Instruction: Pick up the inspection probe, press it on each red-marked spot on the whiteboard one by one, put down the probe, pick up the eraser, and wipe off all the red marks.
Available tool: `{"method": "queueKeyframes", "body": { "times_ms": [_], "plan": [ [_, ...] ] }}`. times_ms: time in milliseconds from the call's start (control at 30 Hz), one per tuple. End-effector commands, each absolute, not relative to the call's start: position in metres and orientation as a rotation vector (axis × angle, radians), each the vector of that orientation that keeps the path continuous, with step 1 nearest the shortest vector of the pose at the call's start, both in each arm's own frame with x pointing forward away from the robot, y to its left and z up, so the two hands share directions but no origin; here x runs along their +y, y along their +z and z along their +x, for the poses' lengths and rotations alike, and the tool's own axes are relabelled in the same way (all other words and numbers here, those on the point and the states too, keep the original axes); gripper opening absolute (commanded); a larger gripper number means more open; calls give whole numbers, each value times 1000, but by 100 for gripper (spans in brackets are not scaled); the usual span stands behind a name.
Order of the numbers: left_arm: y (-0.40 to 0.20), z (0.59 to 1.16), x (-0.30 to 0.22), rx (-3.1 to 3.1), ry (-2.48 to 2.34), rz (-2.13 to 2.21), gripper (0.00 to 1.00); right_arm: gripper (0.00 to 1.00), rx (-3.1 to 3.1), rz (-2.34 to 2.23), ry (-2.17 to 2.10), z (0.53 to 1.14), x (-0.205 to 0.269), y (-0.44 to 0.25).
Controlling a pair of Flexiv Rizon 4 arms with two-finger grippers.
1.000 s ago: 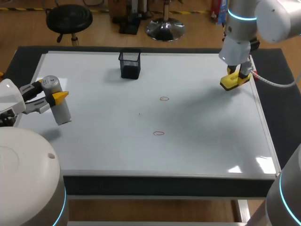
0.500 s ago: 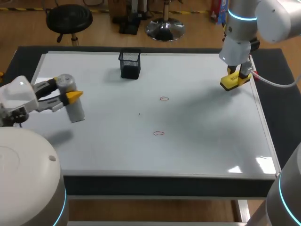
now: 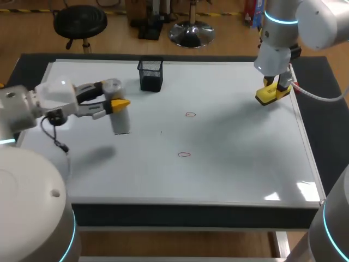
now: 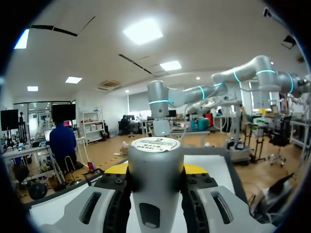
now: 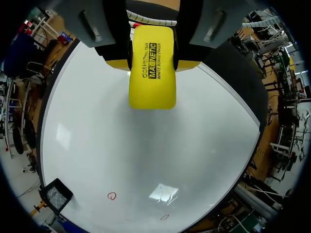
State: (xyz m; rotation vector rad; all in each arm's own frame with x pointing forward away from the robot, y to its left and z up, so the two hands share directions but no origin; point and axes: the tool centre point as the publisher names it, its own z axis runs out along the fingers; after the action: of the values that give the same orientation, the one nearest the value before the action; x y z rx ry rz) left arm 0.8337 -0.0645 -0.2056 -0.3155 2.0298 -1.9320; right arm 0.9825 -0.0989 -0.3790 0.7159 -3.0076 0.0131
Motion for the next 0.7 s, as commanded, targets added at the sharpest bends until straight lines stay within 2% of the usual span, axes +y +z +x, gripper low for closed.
{"method": "queueKeyframes", "body": {
  "times_ms": [33, 700],
  "plan": [
    [-213, 862, -113, 2071, -1976, -264, 0, 0, -3005, 718, 17, 983, -99, -378],
    [-230, 903, -213, 2137, -2052, -57, 0, 0, -3005, 718, 17, 983, -99, -378]
  ]
}}
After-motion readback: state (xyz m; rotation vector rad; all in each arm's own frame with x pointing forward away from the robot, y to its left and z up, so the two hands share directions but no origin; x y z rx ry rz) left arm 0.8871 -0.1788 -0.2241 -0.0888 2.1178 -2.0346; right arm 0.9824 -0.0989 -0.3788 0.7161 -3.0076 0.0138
